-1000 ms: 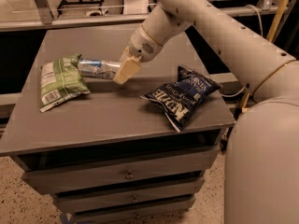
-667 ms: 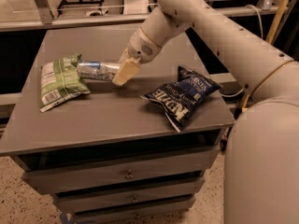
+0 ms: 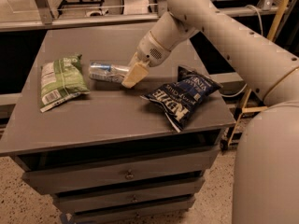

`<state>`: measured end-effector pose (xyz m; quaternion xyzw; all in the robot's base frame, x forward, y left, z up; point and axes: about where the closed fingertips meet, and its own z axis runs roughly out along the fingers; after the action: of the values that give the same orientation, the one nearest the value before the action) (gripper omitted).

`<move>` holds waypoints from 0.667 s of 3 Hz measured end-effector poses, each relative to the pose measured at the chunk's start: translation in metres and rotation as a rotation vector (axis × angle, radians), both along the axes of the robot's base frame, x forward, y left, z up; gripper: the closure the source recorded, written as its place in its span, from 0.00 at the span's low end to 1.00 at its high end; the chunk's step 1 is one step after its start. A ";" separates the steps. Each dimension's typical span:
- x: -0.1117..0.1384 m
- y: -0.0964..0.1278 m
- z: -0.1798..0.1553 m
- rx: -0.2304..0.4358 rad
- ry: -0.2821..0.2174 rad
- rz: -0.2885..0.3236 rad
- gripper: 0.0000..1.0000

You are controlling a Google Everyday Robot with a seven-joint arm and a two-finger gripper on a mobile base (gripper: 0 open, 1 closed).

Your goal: Move redbull can near green jalapeno chip bag

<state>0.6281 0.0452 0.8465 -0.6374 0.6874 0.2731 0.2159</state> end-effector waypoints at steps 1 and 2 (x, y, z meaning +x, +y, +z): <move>0.001 -0.013 -0.006 -0.027 0.014 -0.026 0.36; 0.002 -0.013 -0.003 -0.009 0.019 -0.009 0.12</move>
Offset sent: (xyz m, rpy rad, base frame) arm 0.0039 -0.0182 0.0082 0.0193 0.0158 0.0086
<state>0.6302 0.0319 0.8439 -0.6327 0.6935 0.2751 0.2077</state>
